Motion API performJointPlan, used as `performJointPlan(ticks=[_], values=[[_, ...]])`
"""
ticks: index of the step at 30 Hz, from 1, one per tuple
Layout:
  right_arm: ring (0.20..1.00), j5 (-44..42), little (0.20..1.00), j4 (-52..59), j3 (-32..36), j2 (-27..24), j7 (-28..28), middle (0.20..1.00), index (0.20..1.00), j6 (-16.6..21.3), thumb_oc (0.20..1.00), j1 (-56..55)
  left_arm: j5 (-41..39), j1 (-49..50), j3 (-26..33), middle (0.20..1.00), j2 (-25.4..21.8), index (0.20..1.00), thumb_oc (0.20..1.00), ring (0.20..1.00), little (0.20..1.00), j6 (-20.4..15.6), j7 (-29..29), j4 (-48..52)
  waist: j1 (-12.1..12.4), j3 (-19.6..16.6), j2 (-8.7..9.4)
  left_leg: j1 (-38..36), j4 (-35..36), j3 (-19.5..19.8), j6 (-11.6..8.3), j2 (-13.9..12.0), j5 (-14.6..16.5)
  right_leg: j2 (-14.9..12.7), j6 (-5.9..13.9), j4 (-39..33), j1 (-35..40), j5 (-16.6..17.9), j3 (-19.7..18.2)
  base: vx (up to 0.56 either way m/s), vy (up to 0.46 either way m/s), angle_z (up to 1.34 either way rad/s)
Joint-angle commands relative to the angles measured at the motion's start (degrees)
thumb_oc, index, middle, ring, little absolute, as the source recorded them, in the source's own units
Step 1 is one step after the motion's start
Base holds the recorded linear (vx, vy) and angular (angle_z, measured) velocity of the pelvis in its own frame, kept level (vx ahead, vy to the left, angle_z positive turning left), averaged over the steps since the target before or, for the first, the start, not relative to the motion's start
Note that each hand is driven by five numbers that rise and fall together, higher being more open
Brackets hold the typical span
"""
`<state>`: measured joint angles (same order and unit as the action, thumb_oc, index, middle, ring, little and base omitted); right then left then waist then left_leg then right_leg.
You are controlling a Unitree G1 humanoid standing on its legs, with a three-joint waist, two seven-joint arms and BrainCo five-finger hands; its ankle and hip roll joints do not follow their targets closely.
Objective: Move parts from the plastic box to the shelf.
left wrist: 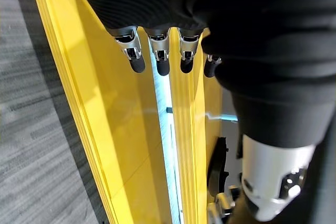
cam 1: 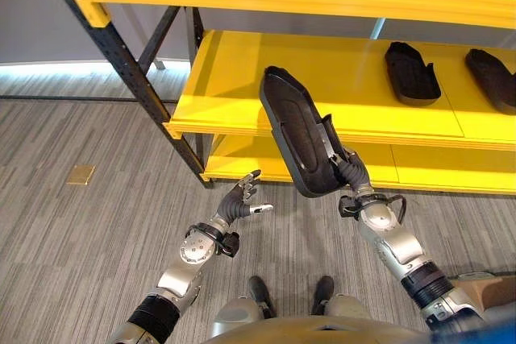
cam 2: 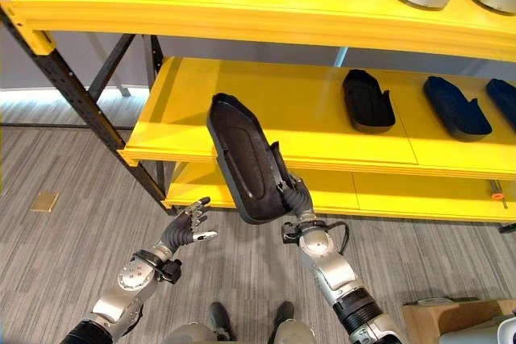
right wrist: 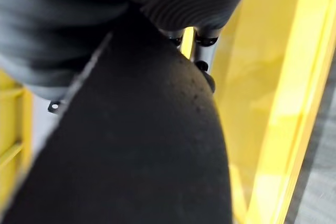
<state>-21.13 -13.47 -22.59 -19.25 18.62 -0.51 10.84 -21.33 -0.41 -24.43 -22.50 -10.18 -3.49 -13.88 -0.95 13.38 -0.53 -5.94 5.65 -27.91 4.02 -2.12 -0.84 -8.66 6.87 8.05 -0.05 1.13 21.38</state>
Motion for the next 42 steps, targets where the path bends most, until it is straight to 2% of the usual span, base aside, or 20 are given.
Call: performJointPlan(ticks=[1, 3, 7, 9, 11, 17, 20, 26, 28, 29, 31, 32, 33, 34, 35, 36, 37, 39, 42], values=[[0.2, -0.55, 0.2, 4.27, 4.11, 2.25, 0.81, 0.2, 0.2, 5.17, 0.2, 2.78, 1.09, -3.27, -0.68, 1.0, -1.49, 1.0, 1.0, 1.0, 1.0, -1.62, -1.74, 2.3, -0.01, -0.06, 1.83, -3.73, -0.65, 3.73, -3.49, -0.04, 1.85, -6.64, 6.66, -6.27, -6.13, 13.09, -3.29, 0.19, -0.131, 0.46], [0.2, -0.46, 0.2, 4.34, 5.44, 1.54, 0.63, 0.2, 0.2, 5.16, 0.2, 1.65, 1.13, -2.9, -0.91, 1.0, -1.87, 1.0, 1.0, 1.0, 1.0, -0.94, -2.71, 2.4, -0.85, -0.44, 1.95, -4.32, -1.04, 3.96, -3.36, -0.09, 2.02, -6.44, 6.43, -6.1, -5.79, 12.74, -5.18, 0.27, -0.188, 0.65], [0.2, -0.57, 0.2, 3.66, 6.24, 0.89, 0.2, 0.2, 0.2, 5.57, 0.2, 1.11, 1.85, -1.37, -0.91, 1.0, -2.23, 1.0, 1.0, 1.0, 1.0, -0.9, -3.52, 2.84, -0.32, -1.34, 2.03, -4.37, -2.54, 2.84, -4.06, -1.15, 2.23, -5.0, 5.1, -5.64, -3.85, 9.51, -3.43, 0.21, -0.168, 0.51], [0.2, -0.67, 0.2, 2.98, 6.04, 0.61, 0.06, 0.2, 0.2, 5.47, 0.2, 1.68, 1.76, -0.8, -1.01, 1.0, -2.33, 1.0, 1.0, 1.0, 1.0, -0.53, -3.69, 3.31, -0.04, -1.82, 1.7, -4.82, -3.43, 3.11, -4.64, -1.77, 3.41, -3.8, 4.86, -5.11, -2.2, 6.22, -2.88, 0.28, -0.144, 0.11], [0.2, 0.09, 0.2, 2.57, 5.55, 0.31, 0.22, 0.2, 0.2, 5.55, 0.2, 1.9, 1.64, -0.15, -1.08, 1.0, -2.16, 1.0, 1.0, 1.0, 1.0, -0.13, -3.5, 3.57, 0.07, -2.29, 1.79, -4.67, -4.91, 2.67, -4.85, -2.19, 4.06, -2.6, 3.41, -4.95, -0.65, 3.99, -2.19, 0.27, -0.185, -0.12], [0.2, -0.02, 0.2, 1.18, 4.46, 0.01, 0.51, 0.2, 0.2, 5.79, 0.2, 3.26, 1.35, 0.38, -0.98, 1.0, -1.57, 1.0, 1.0, 1.0, 1.0, -0.06, -3.78, 3.5, 0.47, -3.23, 2.35, -3.31, -9.32, 1.26, -5.27, -3.3, 6.05, -0.69, 0.71, -5.73, 2.47, 0.99, -0.32, 0.19, -0.211, -0.02], [0.2, -0.25, 0.2, 0.66, 3.97, 0.11, 0.39, 0.2, 0.2, 4.75, 0.2, 4.63, 1.1, 0.04, -0.93, 1.0, -1.44, 1.0, 1.0, 1.0, 1.0, 0.1, -3.76, 3.17, 0.52, -3.28, 2.69, -1.89, -13.65, 0.53, -5.57, -4.37, 7.62, 0.11, -0.72, -5.95, 3.57, -0.21, 0.26, 0.18, -0.242, 0.05], [0.2, -1.03, 0.2, 0.9, 3.28, 0.06, 0.12, 0.2, 0.2, 3.55, 0.2, 4.75, 0.89, -0.56, -0.92, 1.0, -0.81, 1.0, 1.0, 1.0, 1.0, -0.29, -1.98, 3.42, -0.13, -3.09, 2.69, 0.95, -21.87, -1.28, -6.7, -6.74, 6.91, 1.32, -2.64, -7.53, 5.02, -1.4, 0.78, 0.08, -0.14, 0.01], [0.2, -0.84, 0.2, 1.39, 3.14, -0.05, -0.29, 0.2, 0.2, 3.27, 0.2, 4.25, 0.72, -0.77, -0.56, 1.0, -0.86, 1.0, 1.0, 1.0, 1.0, -0.52, -0.97, 3.94, -0.49, -2.91, 2.5, 2.91, -26.97, -1.8, -7.56, -8.03, 5.35, 1.92, -3.56, -8.04, 5.43, -1.92, 0.75, 0.07, -0.12, -0.05], [0.2, -0.46, 0.2, 1.55, 2.85, 0.19, 0.17, 0.2, 0.2, 3.31, 0.2, 3.9, 0.88, -0.83, -0.41, 1.0, -0.87, 1.0, 1.0, 1.0, 1.0, -0.55, -0.35, 4.21, -0.68, -2.69, 2.25, 3.95, -28.33, -1.91, -8.03, -9.56, 4.17, 2.21, -4.07, -7.56, 5.45, -2.55, 0.49, 0.05, -0.041, -0.02], [0.2, -0.56, 0.2, 1.73, 2.67, 0.5, 0.78, 0.2, 0.2, 2.79, 0.2, 3.87, 0.95, -0.67, -0.01, 1.0, -0.85, 1.0, 1.0, 1.0, 1.0, -0.68, -0.15, 4.33, -1.08, -2.69, 2.0, 3.29, -26.33, -2.63, -8.11, -11.01, 3.35, 2.25, -4.33, -7.13, 5.36, -3.0, 0.55, 0.04, 0.073, -0.04], [0.2, -0.63, 0.2, 1.64, 2.53, 0.97, 1.81, 0.2, 0.2, 2.1, 0.2, 3.99, 1.08, -0.53, 0.25, 1.0, -0.68, 1.0, 1.0, 1.0, 1.0, -0.71, -0.03, 4.25, -1.47, -3.01, 1.68, 1.56, -21.04, -3.4, -8.2, -11.58, 2.11, 1.77, -4.06, -6.76, 5.3, -3.02, 1.07, 0.06, 0.25, 0.03], [0.2, -0.32, 0.2, 1.43, 2.34, 1.24, 2.52, 0.2, 0.2, 2.1, 0.2, 3.98, 1.36, -0.23, 0.21, 1.0, -0.54, 1.0, 1.0, 1.0, 1.0, -0.98, 0.03, 4.27, -1.51, -3.24, 1.14, 1.06, -16.64, -3.14, -9.5, -12.72, -0.92, 1.75, -3.86, -6.72, 5.4, -3.07, 1.26, 0.06, 0.271, 0.19], [0.2, -0.21, 0.2, 1.38, 2.26, 1.29, 3.05, 0.2, 0.2, 2.16, 0.2, 3.92, 1.59, -0.06, 0.21, 1.0, -0.45, 1.0, 1.0, 1.0, 1.0, -1.07, 0.0, 4.29, -1.54, -3.35, 1.02, 0.79, -15.12, -3.05, -10.03, -13.07, -2.2, 1.67, -3.82, -6.7, 5.46, -3.11, 1.33, 0.05, 0.242, 0.23], [0.2, 0.02, 0.2, 1.37, 2.28, 1.34, 3.69, 0.2, 0.2, 2.06, 0.2, 3.82, 1.89, 0.17, -0.03, 1.0, -0.25, 1.0, 1.0, 1.0, 1.0, -1.4, 0.21, 4.19, -1.51, -3.4, 0.67, 1.34, -14.06, -2.23, -11.57, -14.65, -6.06, 1.89, -3.92, -6.81, 5.65, -3.28, 1.03, 0.04, 0.147, 0.23], [0.2, 0.01, 0.2, 1.38, 2.3, 1.34, 3.98, 0.2, 0.2, 2.04, 0.2, 3.78, 1.98, 0.23, -0.12, 1.0, -0.18, 1.0, 1.0, 1.0, 1.0, -1.53, 0.26, 4.14, -1.51, -3.45, 0.57, 1.52, -13.79, -1.97, -12.01, -15.1, -7.04, 1.98, -4.01, -6.87, 5.68, -3.32, 0.98, 0.05, 0.268, 0.12], [0.2, -0.32, 0.2, 1.71, 2.4, 0.81, 4.78, 0.2, 0.2, 1.48, 0.2, 3.53, 1.64, 0.15, -0.57, 1.0, -0.12, 1.0, 1.0, 1.0, 1.0, -2.28, 0.27, 3.66, -1.82, -3.32, 0.11, 2.47, -12.53, -1.92, -13.04, -17.57, -9.96, 0.85, -3.79, -5.81, 5.49, -3.95, 1.06, 0.03, 0.225, 0.01], [0.2, -0.88, 0.2, 1.37, 2.45, 0.47, 5.5, 0.2, 0.2, 1.1, 0.2, 3.74, 1.29, -0.24, -0.54, 1.0, -0.22, 1.0, 1.0, 1.0, 1.0, -2.29, 0.04, 3.41, -2.08, -3.13, -0.21, 2.48, -11.61, -2.54, -12.9, -18.0, -9.43, -0.51, -3.36, -4.23, 5.09, -4.5, 1.57, 0.01, 0.31, -0.08], [0.2, -3.12, 0.2, -0.11, 3.07, 0.96, 6.15, 0.2, 0.2, 0.54, 0.2, 3.43, 0.68, -0.88, -0.68, 1.0, -0.86, 1.0, 1.0, 1.0, 1.0, -2.7, -1.84, 2.53, -2.72, -3.1, -0.56, 0.39, -9.48, -4.44, -11.37, -15.99, -5.03, -2.5, -2.39, -2.2, 4.58, -4.53, 2.53, 0.0, 0.264, 0.16]])
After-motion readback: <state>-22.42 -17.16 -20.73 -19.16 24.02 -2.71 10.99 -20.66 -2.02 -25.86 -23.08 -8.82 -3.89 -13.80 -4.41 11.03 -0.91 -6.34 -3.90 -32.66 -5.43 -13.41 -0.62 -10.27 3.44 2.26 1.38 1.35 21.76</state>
